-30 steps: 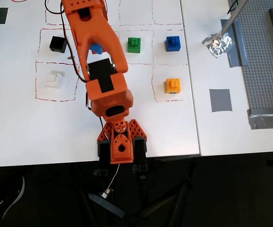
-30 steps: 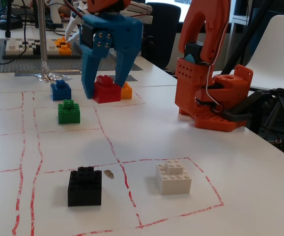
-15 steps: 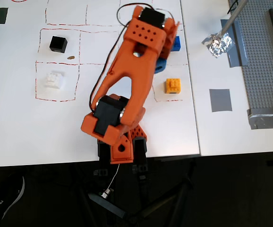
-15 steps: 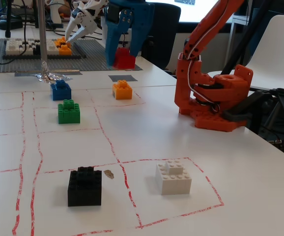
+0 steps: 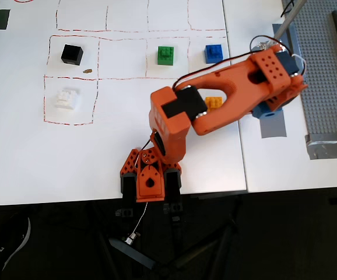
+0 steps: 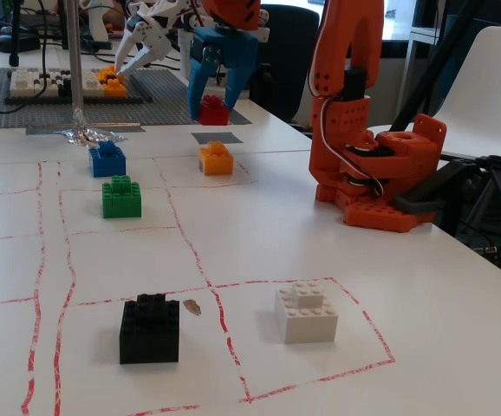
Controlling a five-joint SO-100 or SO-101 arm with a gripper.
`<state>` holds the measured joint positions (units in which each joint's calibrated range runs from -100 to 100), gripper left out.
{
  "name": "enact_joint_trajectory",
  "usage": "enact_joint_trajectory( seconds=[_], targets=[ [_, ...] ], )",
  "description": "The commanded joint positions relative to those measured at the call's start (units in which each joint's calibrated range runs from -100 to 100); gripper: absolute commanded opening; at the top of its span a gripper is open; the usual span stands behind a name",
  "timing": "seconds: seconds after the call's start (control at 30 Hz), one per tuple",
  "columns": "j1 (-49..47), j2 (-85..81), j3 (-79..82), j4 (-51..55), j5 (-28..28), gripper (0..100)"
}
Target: Grab the block and put it in the grey marker
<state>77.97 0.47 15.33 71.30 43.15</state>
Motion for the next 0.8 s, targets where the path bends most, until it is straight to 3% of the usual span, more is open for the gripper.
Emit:
enact_joint_trajectory(
  seconds=[0.0,0.33,0.77],
  targets=[
    [4.30,2.76,-11.70,-2.32,2.10,0],
    [10.92,17.06,-27.30,-3.30,4.59,0],
    [10.56,17.41,-23.58,-4.28,4.69,3]
  ],
)
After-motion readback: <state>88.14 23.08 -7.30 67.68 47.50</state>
